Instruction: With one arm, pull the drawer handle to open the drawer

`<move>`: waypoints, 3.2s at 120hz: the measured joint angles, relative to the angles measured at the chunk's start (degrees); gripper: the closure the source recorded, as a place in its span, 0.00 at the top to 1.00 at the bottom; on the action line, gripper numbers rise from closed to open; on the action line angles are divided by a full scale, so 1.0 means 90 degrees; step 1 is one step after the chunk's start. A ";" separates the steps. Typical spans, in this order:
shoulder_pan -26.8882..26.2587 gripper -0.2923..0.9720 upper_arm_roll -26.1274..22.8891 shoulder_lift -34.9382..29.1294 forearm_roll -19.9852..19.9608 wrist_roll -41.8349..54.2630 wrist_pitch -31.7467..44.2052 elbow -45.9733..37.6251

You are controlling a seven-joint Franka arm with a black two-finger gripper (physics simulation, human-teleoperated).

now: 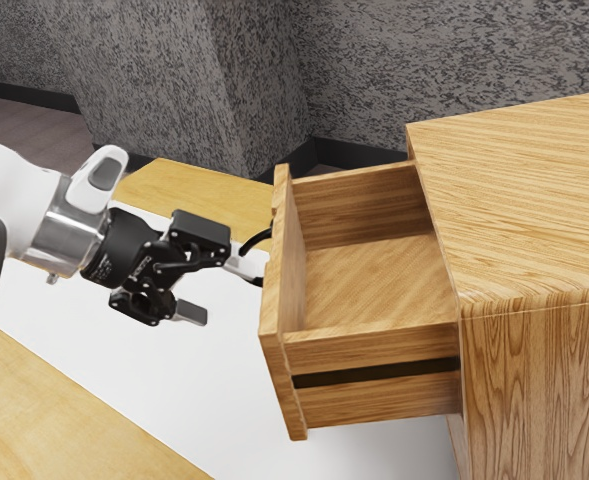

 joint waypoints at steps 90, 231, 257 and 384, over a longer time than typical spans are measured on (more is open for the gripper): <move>0.0330 0.77 -0.0066 -0.0096 0.0320 -0.0259 0.0034 0.0113; 0.0456 0.77 -0.0048 -0.0118 0.0107 -0.0870 -0.0097 -0.0322; 0.0673 0.77 -0.0115 -0.0340 0.0395 -0.1074 -0.0323 -0.0428; 0.0372 0.77 -0.2279 0.0413 0.2943 0.0593 -0.4610 0.2079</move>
